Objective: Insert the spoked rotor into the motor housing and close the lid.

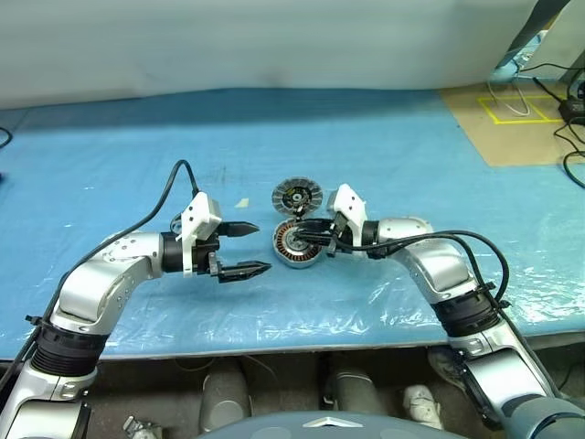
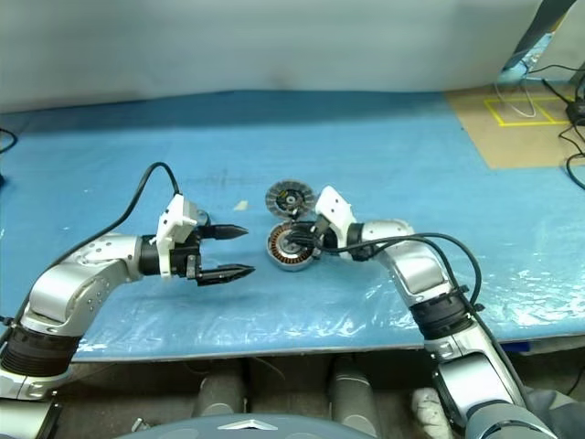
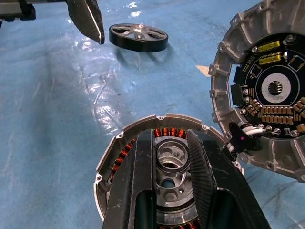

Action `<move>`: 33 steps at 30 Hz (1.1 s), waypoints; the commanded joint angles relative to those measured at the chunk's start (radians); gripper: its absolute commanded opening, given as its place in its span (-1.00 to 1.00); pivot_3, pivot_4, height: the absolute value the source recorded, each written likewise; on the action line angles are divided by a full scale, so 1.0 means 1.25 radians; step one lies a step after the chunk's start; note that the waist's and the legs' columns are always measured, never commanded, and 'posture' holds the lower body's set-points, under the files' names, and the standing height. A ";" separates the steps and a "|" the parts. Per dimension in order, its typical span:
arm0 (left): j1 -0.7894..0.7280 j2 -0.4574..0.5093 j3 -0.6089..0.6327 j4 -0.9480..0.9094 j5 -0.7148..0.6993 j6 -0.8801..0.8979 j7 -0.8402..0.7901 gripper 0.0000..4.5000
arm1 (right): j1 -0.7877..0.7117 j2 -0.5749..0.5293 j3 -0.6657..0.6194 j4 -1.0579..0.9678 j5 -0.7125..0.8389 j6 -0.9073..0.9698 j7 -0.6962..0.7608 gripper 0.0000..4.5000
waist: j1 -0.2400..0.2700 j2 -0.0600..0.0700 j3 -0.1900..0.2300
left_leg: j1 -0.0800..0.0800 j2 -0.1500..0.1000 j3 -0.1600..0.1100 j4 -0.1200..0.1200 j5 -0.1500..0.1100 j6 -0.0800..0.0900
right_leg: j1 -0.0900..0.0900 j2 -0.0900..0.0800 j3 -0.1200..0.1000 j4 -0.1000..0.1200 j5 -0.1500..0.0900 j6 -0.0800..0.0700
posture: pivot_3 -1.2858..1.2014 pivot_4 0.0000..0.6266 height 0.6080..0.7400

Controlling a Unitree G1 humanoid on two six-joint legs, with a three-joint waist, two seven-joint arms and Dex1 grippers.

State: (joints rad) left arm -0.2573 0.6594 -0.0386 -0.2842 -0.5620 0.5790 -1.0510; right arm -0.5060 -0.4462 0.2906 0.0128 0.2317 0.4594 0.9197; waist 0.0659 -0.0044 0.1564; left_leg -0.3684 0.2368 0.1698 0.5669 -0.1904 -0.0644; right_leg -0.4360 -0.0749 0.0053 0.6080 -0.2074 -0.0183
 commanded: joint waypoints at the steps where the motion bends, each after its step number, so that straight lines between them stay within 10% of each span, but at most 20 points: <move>1: 0.013 0.003 0.020 -0.020 -0.004 -0.021 0.002 1.00 | -0.004 0.010 0.012 0.006 -0.012 -0.030 0.014 -0.74 | 0.000 0.000 0.000 | 0.000 0.000 0.000 0.000 0.000 0.000 | 0.000 0.000 0.000 0.000 0.000 0.000 | 0.03 -0.52 1.00; 33: 0.020 -0.004 0.011 -0.007 0.003 -0.042 0.008 1.00 | -0.008 0.042 0.000 0.117 -0.072 -0.103 -0.001 -0.74 | 0.000 0.000 0.000 | 0.001 0.000 0.000 0.004 0.000 0.000 | 0.000 0.000 0.000 0.004 0.000 0.000 | 0.03 -0.52 1.00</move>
State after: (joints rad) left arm -0.2248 0.6539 -0.0394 -0.2777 -0.5492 0.5402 -1.0388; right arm -0.5058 -0.3946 0.3042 0.1446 0.1530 0.3442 0.9240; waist 0.0657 -0.0044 0.1563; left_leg -0.3677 0.2373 0.1696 0.5719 -0.1905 -0.0643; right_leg -0.4355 -0.0750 0.0054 0.6130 -0.2073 -0.0185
